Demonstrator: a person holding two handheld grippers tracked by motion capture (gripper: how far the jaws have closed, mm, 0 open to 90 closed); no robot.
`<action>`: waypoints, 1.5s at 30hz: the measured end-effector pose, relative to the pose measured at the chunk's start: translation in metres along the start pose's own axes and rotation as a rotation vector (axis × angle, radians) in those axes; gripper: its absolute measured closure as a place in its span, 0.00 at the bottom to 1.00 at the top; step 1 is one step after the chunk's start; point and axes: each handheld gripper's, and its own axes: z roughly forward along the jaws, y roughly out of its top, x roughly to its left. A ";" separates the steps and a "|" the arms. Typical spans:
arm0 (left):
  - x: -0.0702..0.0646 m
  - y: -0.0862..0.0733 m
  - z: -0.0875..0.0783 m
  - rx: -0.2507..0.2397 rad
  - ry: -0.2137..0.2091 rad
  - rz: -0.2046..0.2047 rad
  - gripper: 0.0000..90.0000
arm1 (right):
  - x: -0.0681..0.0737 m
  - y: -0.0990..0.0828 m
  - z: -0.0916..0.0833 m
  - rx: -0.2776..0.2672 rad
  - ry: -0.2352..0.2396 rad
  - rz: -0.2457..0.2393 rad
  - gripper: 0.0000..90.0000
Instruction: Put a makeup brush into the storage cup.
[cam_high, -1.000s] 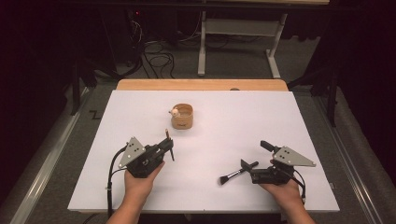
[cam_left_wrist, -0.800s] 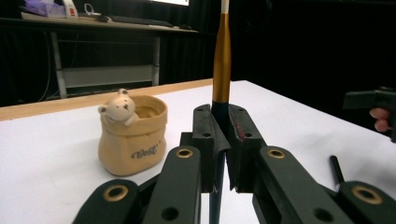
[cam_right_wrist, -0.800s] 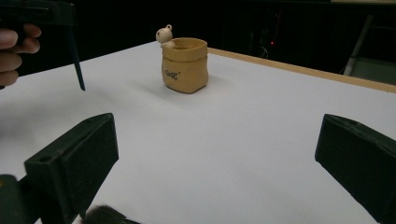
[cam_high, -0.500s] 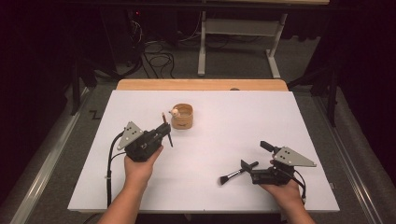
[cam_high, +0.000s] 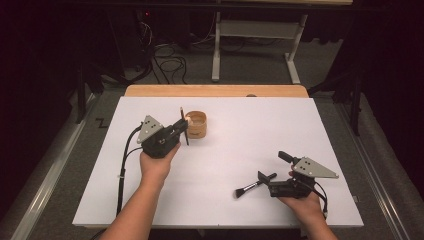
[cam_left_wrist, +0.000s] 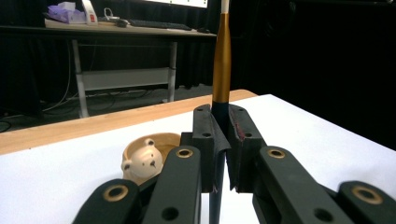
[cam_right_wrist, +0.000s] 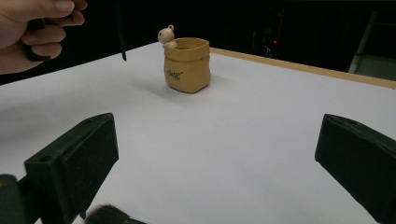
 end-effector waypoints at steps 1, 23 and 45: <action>0.000 0.001 0.002 -0.001 0.001 -0.002 0.92 | 0.000 0.000 0.000 0.000 0.001 0.000 0.00; 0.013 0.019 0.044 -0.005 0.057 -0.025 0.92 | 0.000 0.000 0.001 -0.008 0.018 0.019 0.00; 0.020 0.030 0.071 -0.032 0.089 -0.039 0.92 | 0.000 -0.002 0.001 -0.007 0.020 0.030 0.00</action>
